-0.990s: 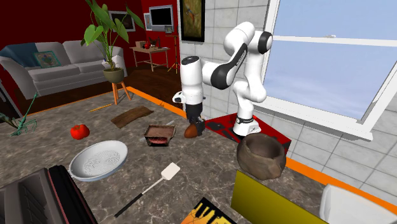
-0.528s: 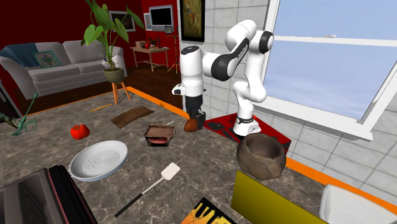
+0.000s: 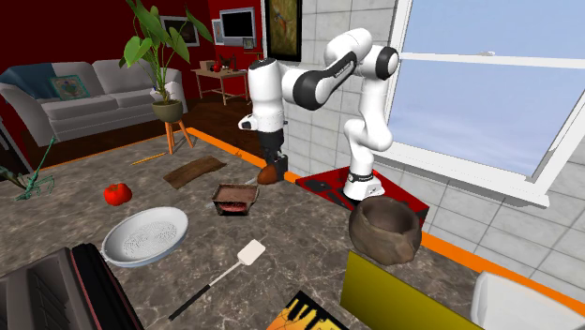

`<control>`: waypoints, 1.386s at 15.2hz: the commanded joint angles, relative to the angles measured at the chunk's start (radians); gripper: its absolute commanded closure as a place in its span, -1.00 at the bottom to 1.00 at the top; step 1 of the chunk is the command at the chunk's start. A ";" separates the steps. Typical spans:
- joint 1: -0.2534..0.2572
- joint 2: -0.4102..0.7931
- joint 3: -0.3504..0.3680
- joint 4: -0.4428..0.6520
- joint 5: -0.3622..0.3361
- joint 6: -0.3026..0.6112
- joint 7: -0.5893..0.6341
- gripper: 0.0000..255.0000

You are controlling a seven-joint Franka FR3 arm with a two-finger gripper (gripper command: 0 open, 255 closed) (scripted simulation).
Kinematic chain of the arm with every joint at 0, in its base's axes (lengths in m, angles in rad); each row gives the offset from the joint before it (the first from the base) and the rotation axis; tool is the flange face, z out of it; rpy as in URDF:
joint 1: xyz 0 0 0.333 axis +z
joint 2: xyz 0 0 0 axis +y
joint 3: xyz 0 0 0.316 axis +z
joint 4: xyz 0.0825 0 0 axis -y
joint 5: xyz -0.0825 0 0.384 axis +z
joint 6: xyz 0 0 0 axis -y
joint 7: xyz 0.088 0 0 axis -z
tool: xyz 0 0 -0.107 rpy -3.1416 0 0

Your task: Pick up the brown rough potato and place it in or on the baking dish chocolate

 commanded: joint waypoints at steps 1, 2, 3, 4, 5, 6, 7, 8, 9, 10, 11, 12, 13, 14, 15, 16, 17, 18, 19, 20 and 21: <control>-0.024 0.027 -0.024 0.028 -0.008 -0.001 -0.046 1.00; -0.034 0.042 -0.034 0.046 -0.011 -0.005 -0.066 1.00; -0.045 0.058 -0.044 0.066 -0.014 -0.009 -0.086 1.00; -0.055 0.075 -0.054 0.087 -0.017 -0.013 -0.105 1.00; -0.066 0.093 -0.063 0.110 -0.019 -0.018 -0.125 1.00; -0.076 0.111 -0.072 0.133 -0.022 -0.023 -0.144 1.00; -0.086 0.131 -0.081 0.159 -0.024 -0.029 -0.163 1.00; -0.097 0.151 -0.090 0.185 -0.026 -0.035 -0.182 1.00; -0.107 0.172 -0.098 0.214 -0.027 -0.042 -0.200 1.00; -0.117 0.194 -0.106 0.244 -0.028 -0.050 -0.218 1.00; -0.132 0.227 -0.117 0.288 -0.029 -0.061 -0.244 1.00; -0.132 0.228 -0.117 0.276 -0.029 -0.048 -0.243 1.00; -0.132 0.229 -0.117 0.264 -0.030 -0.035 -0.243 1.00; -0.132 0.230 -0.117 0.251 -0.030 -0.022 -0.243 1.00; -0.132 0.231 -0.117 0.240 -0.030 -0.009 -0.243 1.00; -0.132 0.233 -0.117 0.229 -0.030 0.004 -0.243 1.00; -0.132 0.235 -0.117 0.218 -0.030 0.017 -0.243 1.00; -0.132 0.237 -0.117 0.208 -0.030 0.029 -0.242 1.00; -0.132 0.239 -0.117 0.197 -0.030 0.042 -0.242 1.00; -0.132 0.242 -0.117 0.187 -0.031 0.055 -0.242 1.00; -0.132 0.245 -0.117 0.177 -0.031 0.067 -0.242 1.00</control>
